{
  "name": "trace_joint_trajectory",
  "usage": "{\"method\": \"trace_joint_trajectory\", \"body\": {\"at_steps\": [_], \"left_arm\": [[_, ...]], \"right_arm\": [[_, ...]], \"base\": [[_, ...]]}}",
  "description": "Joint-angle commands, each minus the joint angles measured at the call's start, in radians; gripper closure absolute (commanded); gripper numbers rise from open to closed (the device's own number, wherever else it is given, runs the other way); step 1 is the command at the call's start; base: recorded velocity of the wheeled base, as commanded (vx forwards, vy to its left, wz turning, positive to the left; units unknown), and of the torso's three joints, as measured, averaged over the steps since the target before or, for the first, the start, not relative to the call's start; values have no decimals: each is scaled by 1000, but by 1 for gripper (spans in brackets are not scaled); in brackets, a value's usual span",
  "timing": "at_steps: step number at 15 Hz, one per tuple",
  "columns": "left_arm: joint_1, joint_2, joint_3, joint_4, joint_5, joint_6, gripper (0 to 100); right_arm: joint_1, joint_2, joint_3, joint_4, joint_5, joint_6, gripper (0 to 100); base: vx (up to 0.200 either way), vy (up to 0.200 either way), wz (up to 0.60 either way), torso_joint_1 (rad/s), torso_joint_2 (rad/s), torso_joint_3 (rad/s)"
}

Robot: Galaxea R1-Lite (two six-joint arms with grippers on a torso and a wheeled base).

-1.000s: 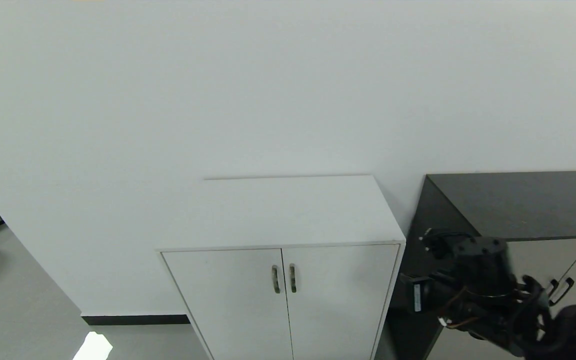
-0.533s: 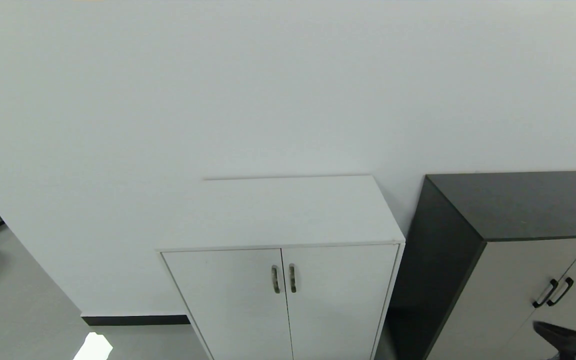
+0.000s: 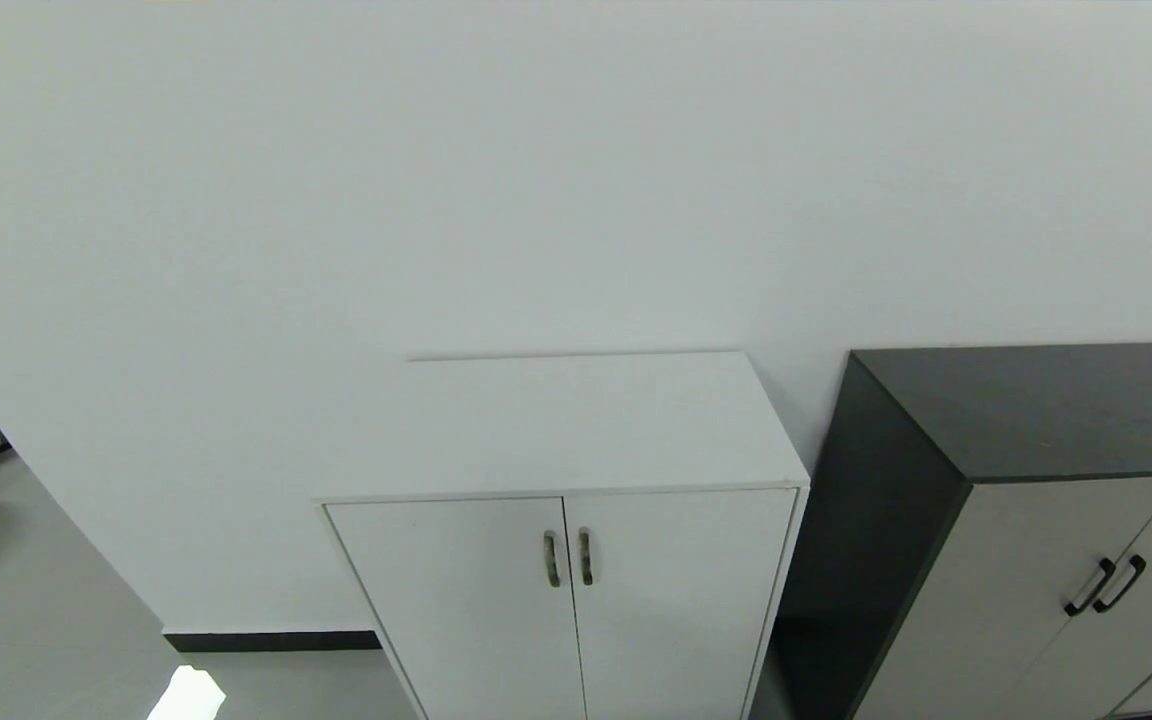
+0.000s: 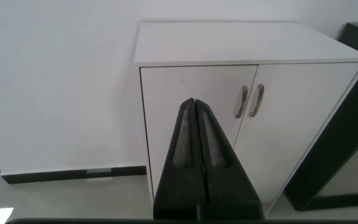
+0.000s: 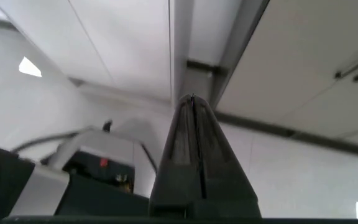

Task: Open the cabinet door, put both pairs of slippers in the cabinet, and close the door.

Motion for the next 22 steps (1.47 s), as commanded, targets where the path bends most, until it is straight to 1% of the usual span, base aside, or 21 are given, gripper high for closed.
{"method": "trace_joint_trajectory", "body": {"at_steps": [1, 2, 4, 6, 8, 11, 12, 13, 15, 17, 18, 19, 20, 21, 22], "left_arm": [[0, 1, 0, 0, -1, 1, 100], [0, 1, 0, -2, -1, 1, 100], [0, 1, 0, -2, -1, 1, 100], [0, 1, 0, -2, -1, 1, 100], [0, 1, 0, 0, -1, 1, 100], [0, 1, 0, -2, -1, 1, 100], [0, 1, 0, 0, -1, 1, 100], [0, 1, 0, 0, -1, 1, 100], [0, 1, 0, 0, -1, 2, 100], [0, 1, 0, 0, -1, 2, 100], [0, 1, 0, 0, -1, 2, 100], [0, 1, 0, -2, -1, 2, 100], [0, 1, 0, 0, -1, 2, 100], [0, 1, 0, 0, -1, 2, 100], [0, 1, 0, -2, 0, -2, 100]], "right_arm": [[-1, -76, 3, 0, 3, 2, 100], [1, -74, 3, 0, 6, 9, 100], [44, -74, 7, -3, 42, 41, 100], [53, -65, 7, -3, 41, 55, 100], [59, -97, 7, -3, 46, 54, 100], [97, -93, 7, -3, 46, 49, 100], [96, -126, 6, -11, 44, 11, 100], [77, -165, 17, -34, 41, -28, 100], [4, -215, 23, -48, 38, -18, 100], [-108, -272, 26, -51, 35, -6, 100], [-214, -280, 33, -60, 35, 2, 100], [-271, -258, 33, -61, 39, 18, 100], [-271, -252, 35, -61, 53, 46, 100], [-252, -251, 35, -63, 70, 63, 100], [-144, -258, 38, -69, 107, 141, 100]], "base": [[0, 0, 0, 0, 0, 0], [0, 0, 0, 0, 0, 0], [0, 0, 0, 0, 0, 0], [0, 0, 0, 0, 0, 0], [0, 0, 0, 0, 0, 0], [0, 0, 0, 0, 0, 0], [0, 0, 0, 0, 0, 0], [0, 0, 0, 0, 0, 0], [0, 0, 0, 0, 0, 0], [0, 0, 0, 0, 0, 0], [0, 0, 0, 0, 0, 0], [0, 0, 0, 0, 0, 0], [0, 0, 0, 0, 0, 0], [0, 0, 0, 0, 0, 0], [0, 0, 0, 0, 0, 0]]}}
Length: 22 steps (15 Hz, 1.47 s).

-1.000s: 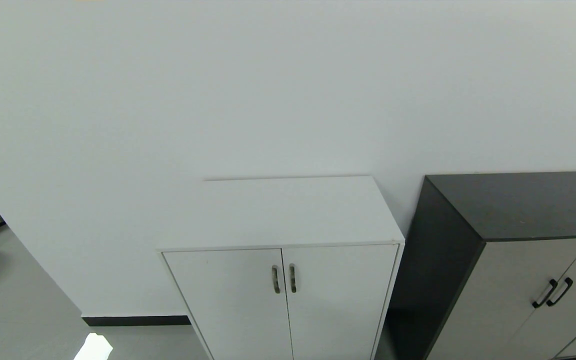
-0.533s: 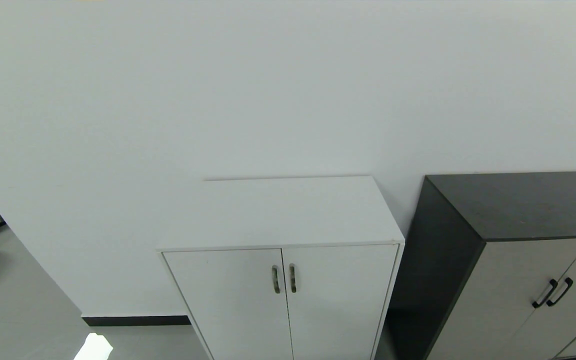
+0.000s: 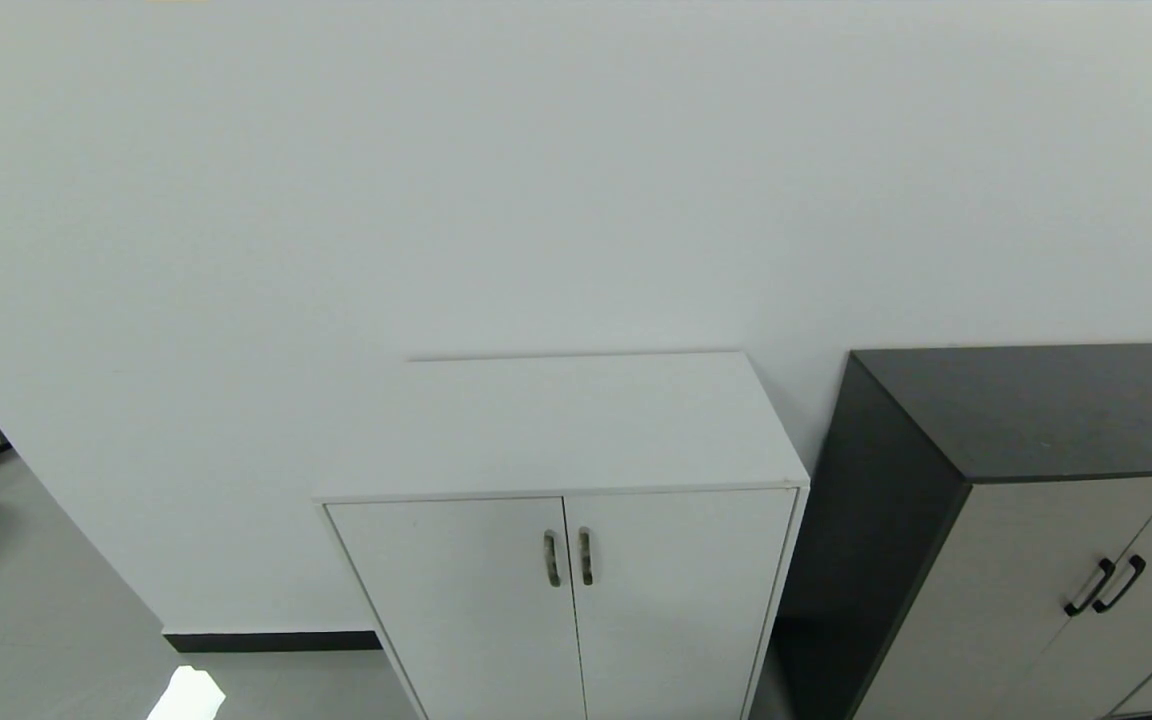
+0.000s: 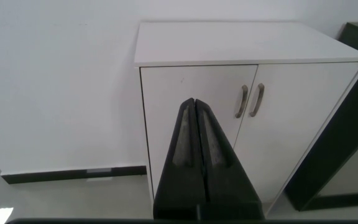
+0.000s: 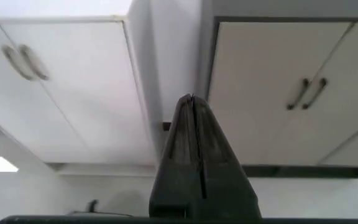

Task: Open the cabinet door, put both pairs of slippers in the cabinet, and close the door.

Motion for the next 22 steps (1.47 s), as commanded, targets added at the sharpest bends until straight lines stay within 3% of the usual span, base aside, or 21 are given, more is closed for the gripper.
{"method": "trace_joint_trajectory", "body": {"at_steps": [1, 5, 7, 9, 10, 12, 22], "left_arm": [[0, 1, 0, 0, 1, -3, 100], [0, 1, 0, 1, 1, 0, 100], [0, 1, 0, 1, 1, -1, 100], [0, 1, 0, 0, 1, 0, 100], [0, 1, 0, 0, 1, 0, 100], [0, 1, 0, 0, -1, 0, 100], [0, 1, 0, 1, 1, 3, 100]], "right_arm": [[172, -18, 6, -12, 11, 83, 100], [175, -93, 59, -83, -154, 20, 100], [172, -92, 57, -73, -150, 16, 100], [31, -87, 57, -73, -148, 9, 100], [13, -101, 57, -73, -148, 9, 100], [22, -193, 57, -73, -147, 6, 100], [22, -193, 57, -73, -145, 6, 100]], "base": [[0, 0, 0, 0, 0, 0], [0, 0, 0, 0, 0, 0], [0, 0, 0, 0, 0, 0], [0, 0, 0, 0, 0, 0], [0, 0, 0, 0, 0, 0], [0, 0, 0, 0, 0, 0], [0, 0, 0, 0, 0, 0]]}}
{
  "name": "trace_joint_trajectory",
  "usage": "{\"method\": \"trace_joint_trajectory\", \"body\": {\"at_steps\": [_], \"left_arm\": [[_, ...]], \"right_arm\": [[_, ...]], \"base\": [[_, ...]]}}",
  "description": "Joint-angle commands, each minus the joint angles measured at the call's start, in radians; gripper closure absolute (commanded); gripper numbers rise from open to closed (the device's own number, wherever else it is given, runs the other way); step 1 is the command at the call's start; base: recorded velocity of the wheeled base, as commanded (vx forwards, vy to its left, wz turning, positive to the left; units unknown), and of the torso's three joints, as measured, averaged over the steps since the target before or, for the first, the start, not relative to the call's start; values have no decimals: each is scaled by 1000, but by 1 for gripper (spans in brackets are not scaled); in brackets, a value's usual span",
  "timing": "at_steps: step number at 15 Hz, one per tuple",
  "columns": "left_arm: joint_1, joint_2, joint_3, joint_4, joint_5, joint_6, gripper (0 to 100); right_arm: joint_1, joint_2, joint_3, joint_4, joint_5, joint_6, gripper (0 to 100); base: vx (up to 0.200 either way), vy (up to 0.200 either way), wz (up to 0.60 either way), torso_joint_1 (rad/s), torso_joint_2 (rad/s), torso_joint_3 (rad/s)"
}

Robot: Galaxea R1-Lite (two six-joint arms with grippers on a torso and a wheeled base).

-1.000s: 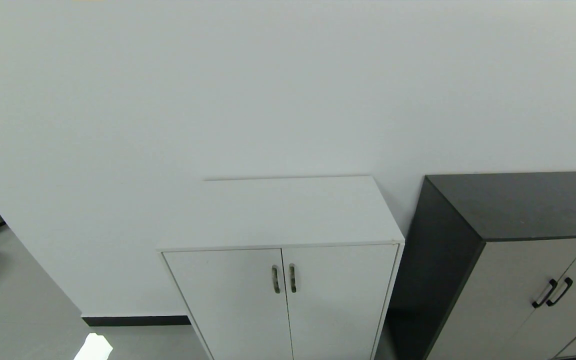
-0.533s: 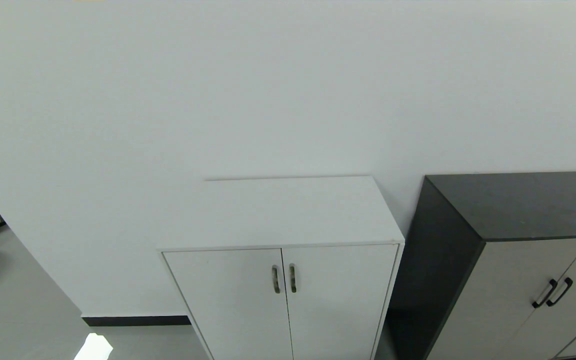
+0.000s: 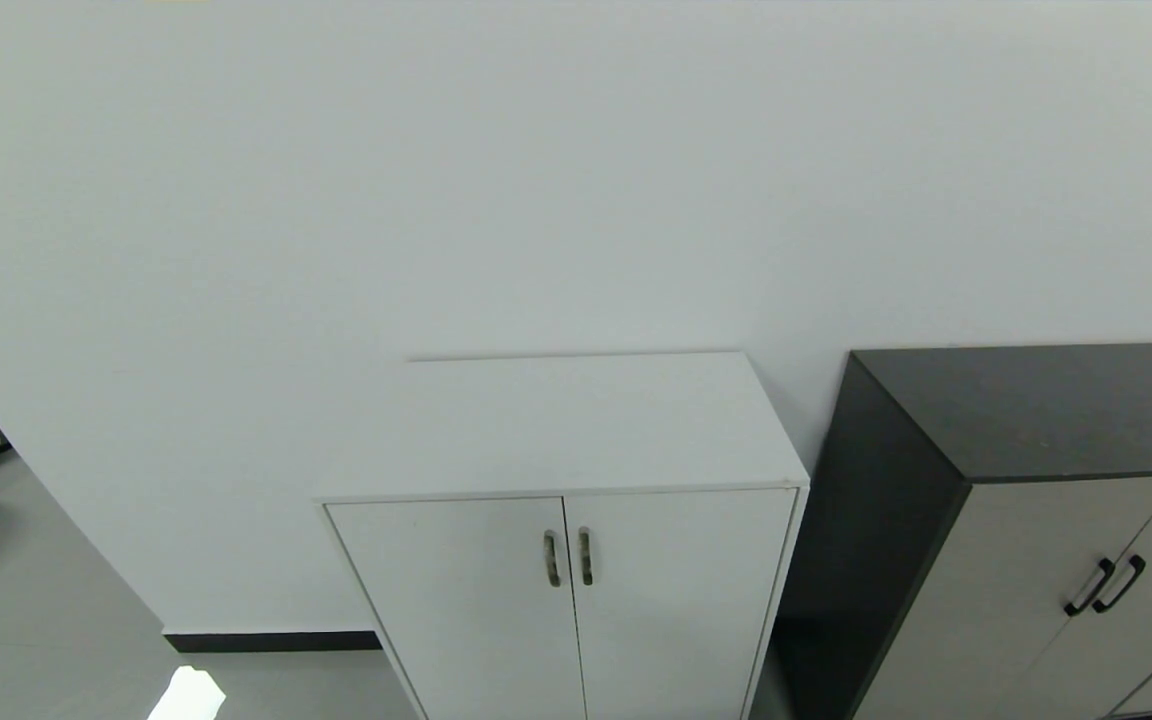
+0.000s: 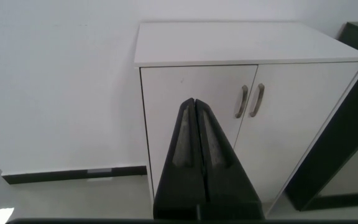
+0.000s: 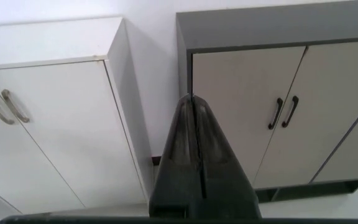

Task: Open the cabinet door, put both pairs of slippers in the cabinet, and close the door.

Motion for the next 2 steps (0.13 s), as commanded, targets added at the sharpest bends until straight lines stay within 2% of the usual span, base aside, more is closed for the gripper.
{"method": "trace_joint_trajectory", "body": {"at_steps": [1, 2], "left_arm": [[0, 1, 0, -1, 0, 0, 100], [0, 1, 0, 1, 0, 0, 100]], "right_arm": [[0, -1, 0, 1, 0, 0, 100], [0, -1, 0, 3, 0, -1, 100]], "base": [[0, 0, 0, 0, 0, 0], [0, 0, 0, 0, 0, 0]]}}
